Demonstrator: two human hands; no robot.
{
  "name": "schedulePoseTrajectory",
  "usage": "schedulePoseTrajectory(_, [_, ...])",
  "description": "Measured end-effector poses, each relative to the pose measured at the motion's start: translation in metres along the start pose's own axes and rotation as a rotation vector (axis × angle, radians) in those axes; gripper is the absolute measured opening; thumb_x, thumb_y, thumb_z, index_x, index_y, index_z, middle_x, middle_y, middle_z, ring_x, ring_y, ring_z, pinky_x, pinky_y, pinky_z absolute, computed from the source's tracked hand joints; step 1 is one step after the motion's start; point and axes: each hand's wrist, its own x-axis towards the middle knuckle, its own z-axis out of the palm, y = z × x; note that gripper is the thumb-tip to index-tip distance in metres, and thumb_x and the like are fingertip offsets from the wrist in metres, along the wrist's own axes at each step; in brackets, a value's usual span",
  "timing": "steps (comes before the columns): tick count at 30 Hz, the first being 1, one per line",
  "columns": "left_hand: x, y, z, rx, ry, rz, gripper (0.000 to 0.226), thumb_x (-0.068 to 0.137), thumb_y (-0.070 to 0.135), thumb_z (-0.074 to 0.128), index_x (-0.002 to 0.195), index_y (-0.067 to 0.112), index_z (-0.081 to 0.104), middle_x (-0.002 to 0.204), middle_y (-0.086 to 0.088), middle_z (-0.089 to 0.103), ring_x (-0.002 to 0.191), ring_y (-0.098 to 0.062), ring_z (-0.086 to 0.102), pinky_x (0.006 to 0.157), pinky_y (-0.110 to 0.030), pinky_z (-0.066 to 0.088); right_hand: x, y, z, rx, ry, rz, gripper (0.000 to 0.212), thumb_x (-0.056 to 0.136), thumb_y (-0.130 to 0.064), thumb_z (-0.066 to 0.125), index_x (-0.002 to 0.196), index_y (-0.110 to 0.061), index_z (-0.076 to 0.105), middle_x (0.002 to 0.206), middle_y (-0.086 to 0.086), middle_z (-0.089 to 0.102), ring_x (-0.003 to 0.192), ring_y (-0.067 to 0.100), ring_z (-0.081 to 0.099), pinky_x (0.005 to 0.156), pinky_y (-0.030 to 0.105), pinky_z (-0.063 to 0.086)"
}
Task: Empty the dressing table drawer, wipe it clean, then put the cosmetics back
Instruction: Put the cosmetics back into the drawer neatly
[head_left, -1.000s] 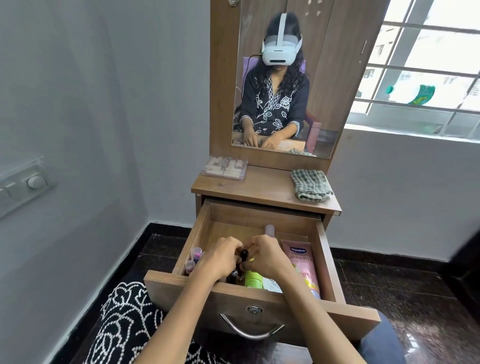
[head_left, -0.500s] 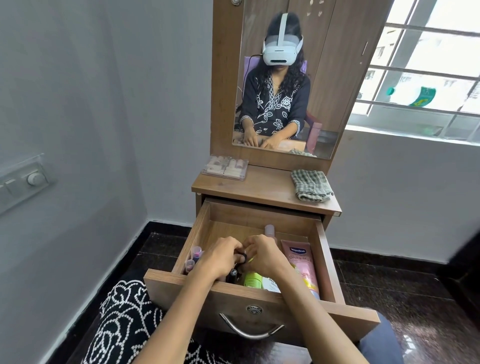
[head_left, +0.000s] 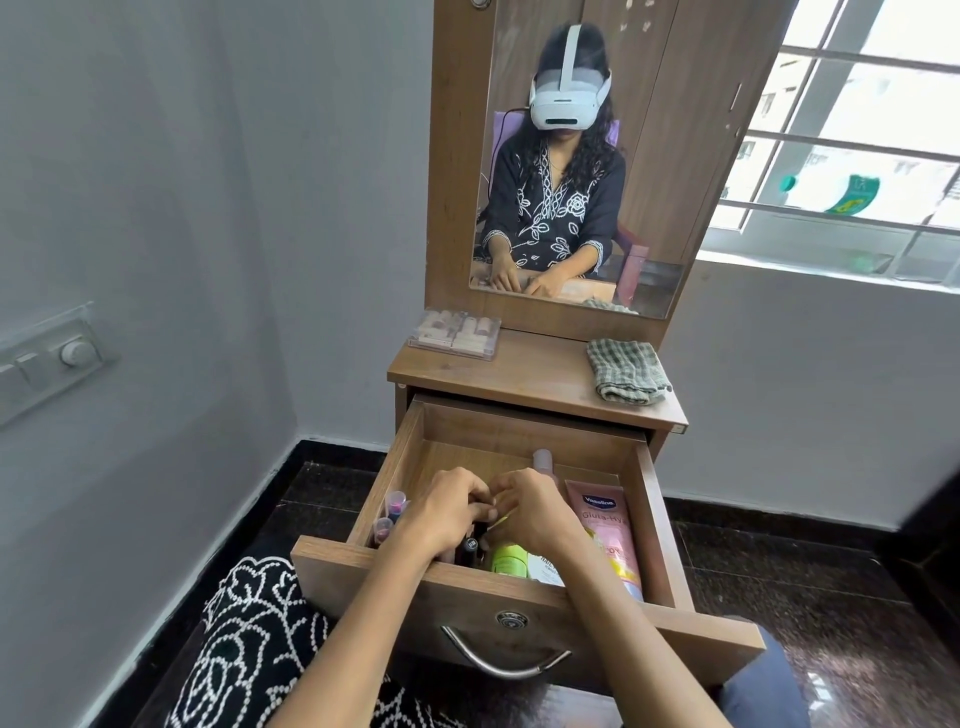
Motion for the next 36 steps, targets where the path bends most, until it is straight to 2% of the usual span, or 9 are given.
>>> schedulePoseTrajectory(5, [-0.001,0.002,0.000,-0.022,0.024,0.011,0.021,0.088,0.019,0.063,0.108,0.015,0.070,0.110,0.000,0.068,0.097,-0.013,0.063,0.078,-0.026,0.048,-0.001,0.002,-0.002,0.025,0.008,0.000,0.047,0.066,0.004,0.080,0.110,-0.002,0.064,0.065,-0.011,0.059,0.064,0.005,0.061,0.059,0.015,0.050])
schedulePoseTrajectory(7, [-0.001,0.002,0.000,-0.031,0.042,0.025,0.021,0.088,0.019,0.063,0.108,0.016,0.070,0.112,0.000,0.067,0.101,-0.012,0.061,0.079,-0.023,0.044,-0.001,0.002,-0.002,0.053,0.031,0.019,0.045,0.069,0.006,0.077,0.111,-0.001,0.063,0.066,-0.009,0.060,0.070,0.012,0.063,0.071,0.026,0.057])
schedulePoseTrajectory(9, [-0.001,0.003,-0.001,-0.042,0.063,0.038,0.019,0.088,0.019,0.064,0.106,0.017,0.070,0.111,0.001,0.068,0.102,-0.011,0.061,0.081,-0.023,0.043,0.000,0.004,-0.002,0.135,0.060,0.048,0.041,0.071,0.012,0.073,0.109,0.002,0.062,0.065,-0.003,0.061,0.063,0.012,0.064,0.076,0.036,0.059])
schedulePoseTrajectory(13, [-0.001,0.004,-0.004,-0.078,0.127,0.053,0.017,0.085,0.022,0.068,0.100,0.019,0.073,0.102,0.003,0.071,0.094,-0.009,0.063,0.080,-0.024,0.047,-0.002,0.007,-0.002,0.245,0.124,0.064,0.030,0.073,0.018,0.066,0.100,0.005,0.063,0.062,0.002,0.062,0.047,0.002,0.061,0.049,0.016,0.052])
schedulePoseTrajectory(16, [-0.001,0.003,-0.006,-0.111,0.215,0.057,0.018,0.082,0.026,0.070,0.099,0.019,0.072,0.098,0.005,0.071,0.088,-0.006,0.062,0.080,-0.025,0.049,-0.002,0.008,-0.002,0.303,0.185,0.057,0.025,0.077,0.015,0.063,0.093,-0.004,0.065,0.067,0.003,0.065,0.055,0.006,0.061,0.049,0.013,0.049])
schedulePoseTrajectory(21, [0.001,0.001,-0.008,-0.052,0.514,-0.036,0.028,0.088,0.031,0.062,0.114,0.022,0.066,0.103,0.008,0.071,0.099,-0.015,0.063,0.085,-0.038,0.051,0.001,0.013,-0.001,0.281,0.357,0.020,0.025,0.079,0.005,0.068,0.099,-0.009,0.067,0.087,0.001,0.064,0.050,-0.014,0.054,0.051,0.000,0.039])
schedulePoseTrajectory(24, [-0.001,0.003,-0.010,-0.001,0.645,-0.124,0.029,0.091,0.032,0.058,0.118,0.023,0.064,0.109,0.004,0.070,0.104,-0.019,0.060,0.084,-0.034,0.050,0.001,0.014,0.000,0.267,0.371,0.034,0.024,0.080,0.004,0.067,0.098,-0.013,0.068,0.091,-0.001,0.062,0.055,-0.008,0.056,0.051,0.003,0.041])
schedulePoseTrajectory(29, [-0.005,0.006,-0.013,0.009,0.688,-0.187,0.034,0.091,0.032,0.058,0.123,0.022,0.060,0.111,0.001,0.069,0.106,-0.020,0.060,0.095,-0.038,0.047,0.000,0.013,0.001,0.248,0.329,0.029,0.024,0.082,0.004,0.065,0.099,-0.013,0.067,0.100,-0.003,0.062,0.063,-0.002,0.057,0.053,0.005,0.043])
schedulePoseTrajectory(36, [-0.006,0.001,-0.016,-0.180,0.716,-0.249,0.034,0.089,0.034,0.060,0.121,0.023,0.060,0.117,-0.001,0.066,0.110,-0.024,0.059,0.079,-0.038,0.053,-0.004,0.009,-0.003,0.333,0.441,0.026,0.026,0.082,0.001,0.067,0.095,-0.021,0.065,0.096,0.000,0.063,0.068,-0.004,0.056,0.047,0.003,0.039])
